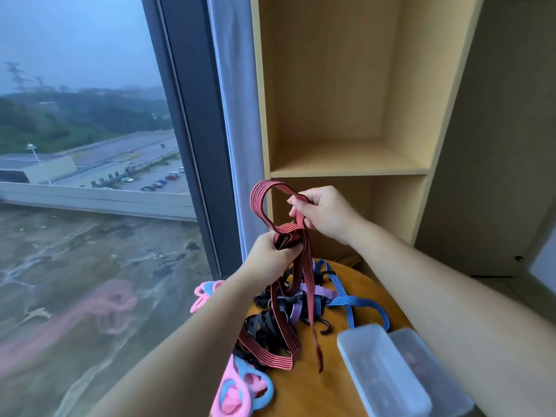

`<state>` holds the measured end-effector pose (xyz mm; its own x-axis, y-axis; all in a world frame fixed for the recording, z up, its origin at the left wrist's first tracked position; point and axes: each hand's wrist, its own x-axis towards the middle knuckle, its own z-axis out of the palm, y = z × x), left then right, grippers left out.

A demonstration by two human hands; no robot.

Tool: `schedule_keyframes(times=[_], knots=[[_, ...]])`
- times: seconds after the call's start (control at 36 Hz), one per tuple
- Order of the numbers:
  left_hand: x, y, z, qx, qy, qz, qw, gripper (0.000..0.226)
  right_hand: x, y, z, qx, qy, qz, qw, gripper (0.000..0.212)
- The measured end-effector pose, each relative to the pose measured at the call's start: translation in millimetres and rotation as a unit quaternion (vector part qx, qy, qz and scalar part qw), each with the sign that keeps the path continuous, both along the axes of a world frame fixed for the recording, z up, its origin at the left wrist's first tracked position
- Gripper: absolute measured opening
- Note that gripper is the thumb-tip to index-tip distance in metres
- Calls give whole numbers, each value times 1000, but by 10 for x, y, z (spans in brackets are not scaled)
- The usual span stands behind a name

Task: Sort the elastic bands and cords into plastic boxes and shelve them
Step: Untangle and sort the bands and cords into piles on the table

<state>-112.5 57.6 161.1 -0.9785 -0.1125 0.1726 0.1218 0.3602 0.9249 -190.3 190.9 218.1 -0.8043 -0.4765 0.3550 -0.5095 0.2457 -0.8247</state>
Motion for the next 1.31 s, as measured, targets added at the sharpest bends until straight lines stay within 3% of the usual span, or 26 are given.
schedule_keyframes(times=[0.06, 0.19, 0.28, 0.47, 0.61, 0.78, 0.94, 1.11, 1.22, 1.31], knots=[[-19, 4, -7, 7, -8, -7, 1000, 48, 17, -13, -12, -2, -16, 6, 1000, 27], [-61, -57, -60, 45, -19, -24, 999, 33, -11, -14, -51, -6, -27, -2, 1000, 29], [-72, -103, -83, 56, -14, -16, 998, 37, -71, -6, -85, -2, -12, -30, 999, 30], [-88, -337, 107, 97, 75, 147, 981, 14, -155, 73, -144, 76, 21, -80, 994, 27], [-51, -632, 447, 127, 149, 220, 956, 15, -97, 92, -119, 65, 2, -53, 996, 30], [106, -723, 706, 87, 165, 140, 972, 24, 78, 13, 44, 161, 96, -25, 982, 49], [252, -478, 642, 20, 82, 33, 996, 23, 196, -152, 232, 162, 129, 6, 978, 52], [314, -430, 546, 54, 61, -8, 997, 18, 288, -199, 271, 173, 139, 16, 975, 50], [337, -492, 548, 65, 74, -11, 995, 31, 273, -107, 198, 166, 133, 16, 977, 45], [350, -617, 601, 62, 92, 22, 994, 17, 224, 0, 109, 179, 124, 15, 976, 31]])
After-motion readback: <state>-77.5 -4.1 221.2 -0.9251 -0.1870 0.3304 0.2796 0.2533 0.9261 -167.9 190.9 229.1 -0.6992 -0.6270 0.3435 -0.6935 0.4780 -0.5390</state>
